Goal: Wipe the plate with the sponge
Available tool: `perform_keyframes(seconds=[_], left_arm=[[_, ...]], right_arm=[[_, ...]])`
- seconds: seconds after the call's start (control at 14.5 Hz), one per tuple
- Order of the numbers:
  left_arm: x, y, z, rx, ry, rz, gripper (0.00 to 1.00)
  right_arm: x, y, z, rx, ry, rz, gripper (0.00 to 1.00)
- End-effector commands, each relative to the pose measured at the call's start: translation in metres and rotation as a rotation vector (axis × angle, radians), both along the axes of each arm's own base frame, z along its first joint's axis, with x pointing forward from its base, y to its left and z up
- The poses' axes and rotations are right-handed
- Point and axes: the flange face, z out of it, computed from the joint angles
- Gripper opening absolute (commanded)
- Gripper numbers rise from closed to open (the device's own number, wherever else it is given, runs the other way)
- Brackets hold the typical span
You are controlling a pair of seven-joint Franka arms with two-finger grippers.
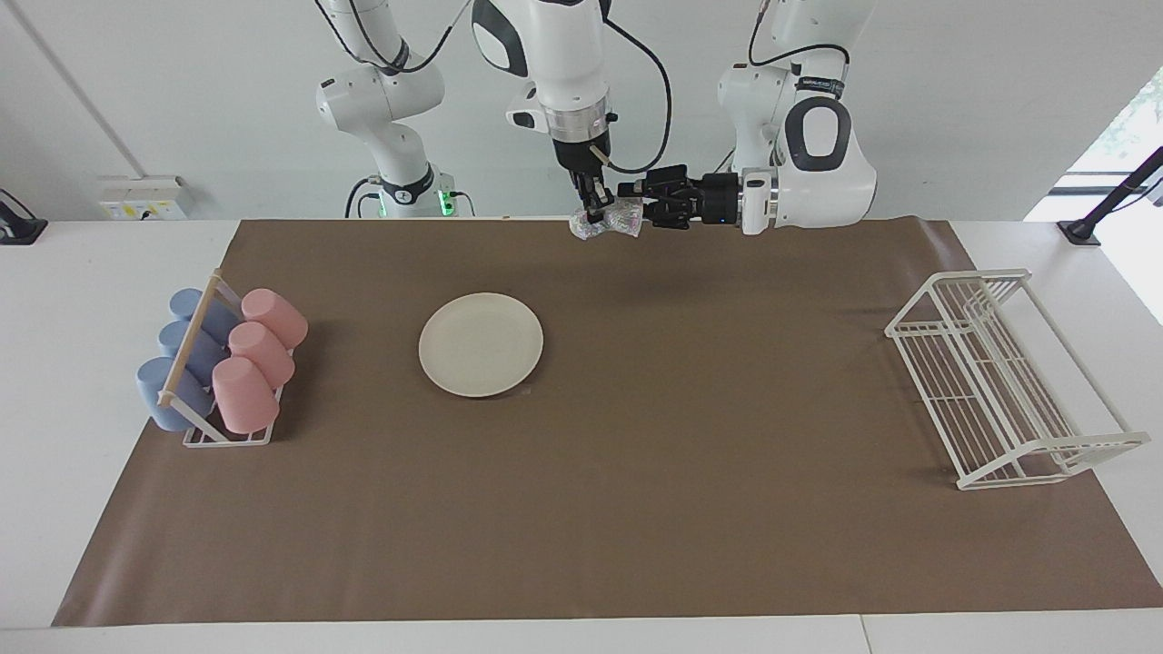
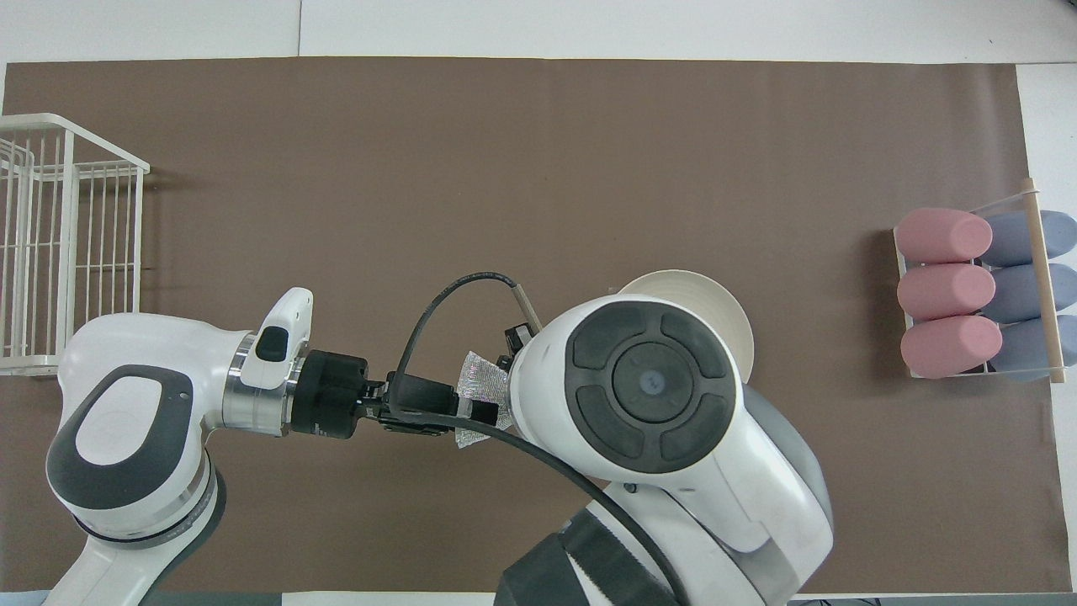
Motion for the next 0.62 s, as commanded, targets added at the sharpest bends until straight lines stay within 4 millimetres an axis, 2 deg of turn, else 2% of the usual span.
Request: perform_keyframes(seconds=[0.0, 0.28, 0.34, 0.41, 0.48, 0.55], left_arm=[[-0.0112, -0.0057, 0.0168, 0.023, 0.041, 0.050, 0.00], [-0.0105, -0.0040, 0.0168, 0.028, 0.060, 0.054, 0.00], [-0.0100, -0.0024, 0.0168, 0.028, 0.063, 0.054, 0.00], [-0.0092, -0.0006, 0.0176, 0.026, 0.063, 0.058, 0.00], [-0.0092, -0.0005, 0.0175, 0.028, 0.064, 0.057, 0.00], [-0.0096, 0.0002, 0.0173, 0.030, 0.065, 0.056, 0.00]], right_arm=[[0.0015, 0.0019, 0.0013, -0.014, -0.013, -0.005, 0.00], [0.0014, 0.0018, 0.0011, -0.015, -0.012, -0.003, 0.00], [0.0010, -0.0003, 0.0031, -0.016, -0.013, 0.005, 0.10], [-0.0013, -0.0015, 0.0041, -0.018, -0.017, 0.038, 0.88], [-0.0034, -0.0015, 0.0054, -0.015, -0.022, 0.058, 1.00], [-0.0024, -0.0050, 0.0056, -0.018, -0.024, 0.065, 1.00]])
